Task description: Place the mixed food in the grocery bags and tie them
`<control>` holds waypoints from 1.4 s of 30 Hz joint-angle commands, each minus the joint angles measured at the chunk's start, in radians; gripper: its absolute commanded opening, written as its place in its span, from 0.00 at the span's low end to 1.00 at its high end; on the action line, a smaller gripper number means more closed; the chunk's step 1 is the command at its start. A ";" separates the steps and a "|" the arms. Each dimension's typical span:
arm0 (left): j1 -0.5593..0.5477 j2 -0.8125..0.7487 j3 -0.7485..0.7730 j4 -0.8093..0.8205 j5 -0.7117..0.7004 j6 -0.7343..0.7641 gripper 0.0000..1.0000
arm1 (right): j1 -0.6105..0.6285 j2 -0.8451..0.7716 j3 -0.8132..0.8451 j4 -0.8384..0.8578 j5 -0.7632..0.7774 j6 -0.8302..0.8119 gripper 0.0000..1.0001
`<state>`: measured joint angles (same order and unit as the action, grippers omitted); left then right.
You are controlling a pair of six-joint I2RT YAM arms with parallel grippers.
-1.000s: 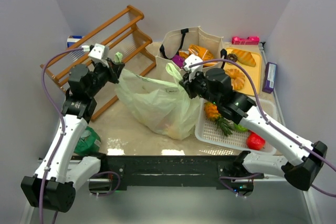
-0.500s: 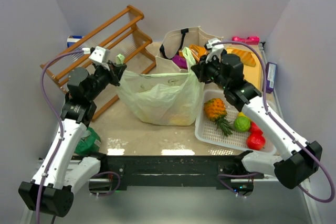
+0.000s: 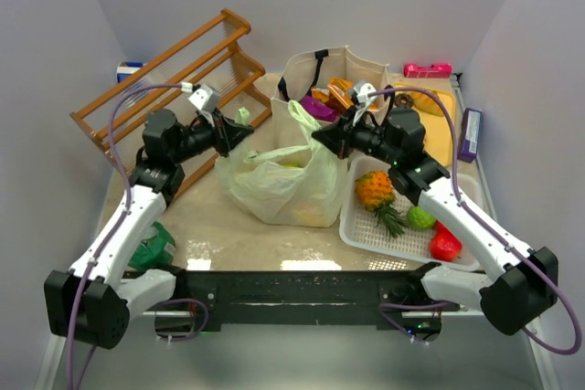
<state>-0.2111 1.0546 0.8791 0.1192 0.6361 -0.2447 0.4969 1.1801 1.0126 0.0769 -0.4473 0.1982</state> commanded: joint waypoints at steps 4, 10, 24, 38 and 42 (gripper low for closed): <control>-0.043 0.137 0.026 0.073 0.224 -0.084 0.00 | 0.008 -0.114 -0.137 0.282 -0.221 0.006 0.00; -0.063 0.238 0.073 0.010 0.264 -0.065 0.00 | 0.008 -0.070 -0.146 0.295 -0.390 -0.048 0.00; -0.149 0.306 0.142 -0.118 0.367 0.063 0.00 | 0.009 0.029 -0.109 0.097 -0.550 -0.128 0.00; -0.168 0.249 0.169 -0.309 0.240 0.191 0.59 | 0.009 0.093 -0.055 0.061 -0.556 -0.080 0.00; -0.168 0.223 0.175 -0.346 0.221 0.237 0.73 | 0.008 0.095 -0.063 0.101 -0.559 -0.040 0.00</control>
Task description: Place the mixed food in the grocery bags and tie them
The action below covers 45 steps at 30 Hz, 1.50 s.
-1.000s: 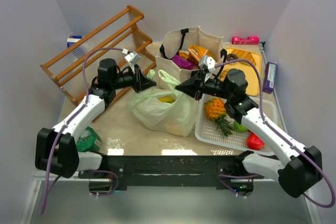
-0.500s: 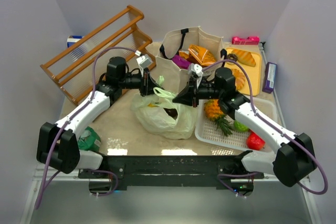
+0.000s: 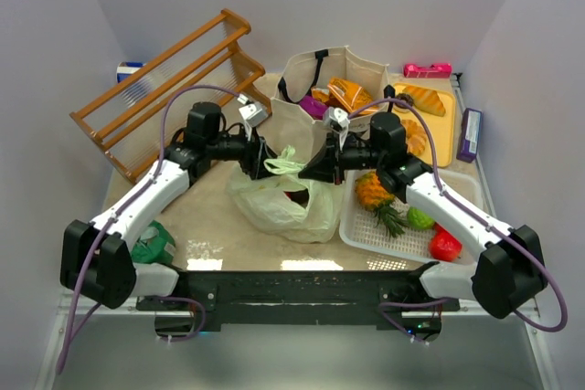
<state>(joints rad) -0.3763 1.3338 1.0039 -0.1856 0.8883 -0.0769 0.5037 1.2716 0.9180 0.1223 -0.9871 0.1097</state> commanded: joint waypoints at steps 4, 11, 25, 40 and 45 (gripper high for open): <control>-0.003 -0.091 0.045 -0.084 -0.060 0.121 0.80 | -0.001 -0.009 0.027 0.115 -0.018 0.103 0.00; -0.003 -0.145 0.042 -0.155 -0.095 0.203 0.88 | 0.001 -0.038 0.009 0.154 0.007 0.142 0.00; -0.003 -0.134 0.006 -0.086 -0.095 0.145 0.78 | 0.013 -0.063 -0.079 0.188 0.067 0.160 0.00; -0.003 -0.176 -0.113 0.072 0.000 0.006 0.80 | 0.049 -0.051 -0.188 0.339 0.269 0.258 0.00; -0.003 -0.194 -0.119 0.080 0.020 0.014 0.82 | 0.050 -0.038 -0.191 0.385 0.306 0.298 0.00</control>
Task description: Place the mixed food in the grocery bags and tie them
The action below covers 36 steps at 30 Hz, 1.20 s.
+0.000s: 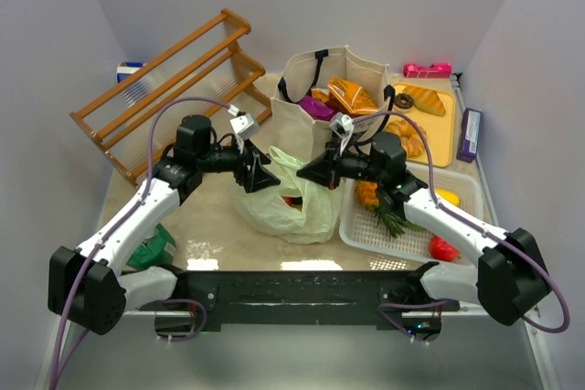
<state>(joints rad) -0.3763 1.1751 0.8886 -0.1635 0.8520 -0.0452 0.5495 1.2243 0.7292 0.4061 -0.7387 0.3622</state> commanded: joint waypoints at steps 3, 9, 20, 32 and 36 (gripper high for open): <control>-0.001 -0.034 -0.019 0.102 0.061 -0.051 0.82 | 0.007 0.012 -0.007 0.099 0.053 0.041 0.00; -0.003 0.000 -0.030 0.183 0.022 -0.134 0.82 | 0.032 -0.035 -0.031 0.057 0.064 0.009 0.00; 0.004 0.004 -0.076 0.346 0.039 -0.282 0.79 | 0.092 -0.075 -0.047 -0.039 0.114 -0.055 0.00; 0.002 0.021 -0.099 0.424 0.150 -0.318 0.00 | 0.093 -0.120 0.013 -0.232 0.136 -0.129 0.10; -0.001 -0.006 -0.111 0.449 0.170 -0.318 0.00 | 0.092 -0.157 0.074 -0.335 0.173 -0.115 0.48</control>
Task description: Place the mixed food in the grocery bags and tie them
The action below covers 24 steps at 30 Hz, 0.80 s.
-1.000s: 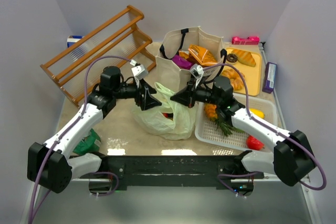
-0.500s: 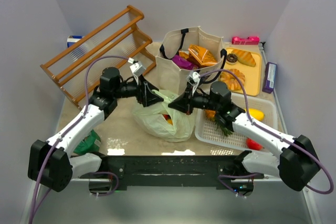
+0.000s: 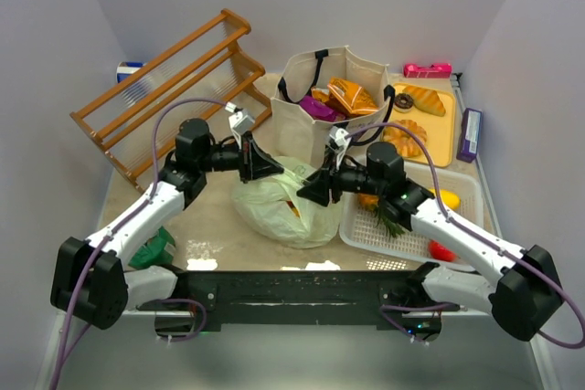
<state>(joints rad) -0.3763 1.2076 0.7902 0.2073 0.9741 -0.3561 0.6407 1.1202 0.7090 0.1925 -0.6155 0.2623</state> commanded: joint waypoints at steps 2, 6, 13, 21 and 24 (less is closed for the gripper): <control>-0.007 -0.055 -0.019 0.086 0.054 0.000 0.00 | -0.006 -0.068 0.168 -0.219 0.100 0.003 0.62; -0.019 -0.072 -0.017 0.073 0.054 0.029 0.00 | -0.071 0.004 0.357 -0.425 0.194 0.041 0.72; -0.072 -0.091 0.038 -0.129 -0.055 0.198 0.00 | -0.092 0.226 0.625 -0.689 0.253 -0.006 0.72; -0.082 -0.114 0.040 -0.147 -0.083 0.223 0.00 | -0.093 0.305 0.612 -0.737 0.140 -0.011 0.70; -0.090 -0.128 0.041 -0.144 -0.077 0.230 0.00 | -0.093 0.316 0.604 -0.755 0.099 -0.020 0.70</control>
<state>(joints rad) -0.4541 1.1133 0.7837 0.0608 0.9028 -0.1680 0.5476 1.4639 1.3064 -0.5201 -0.4370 0.2638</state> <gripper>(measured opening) 0.021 0.703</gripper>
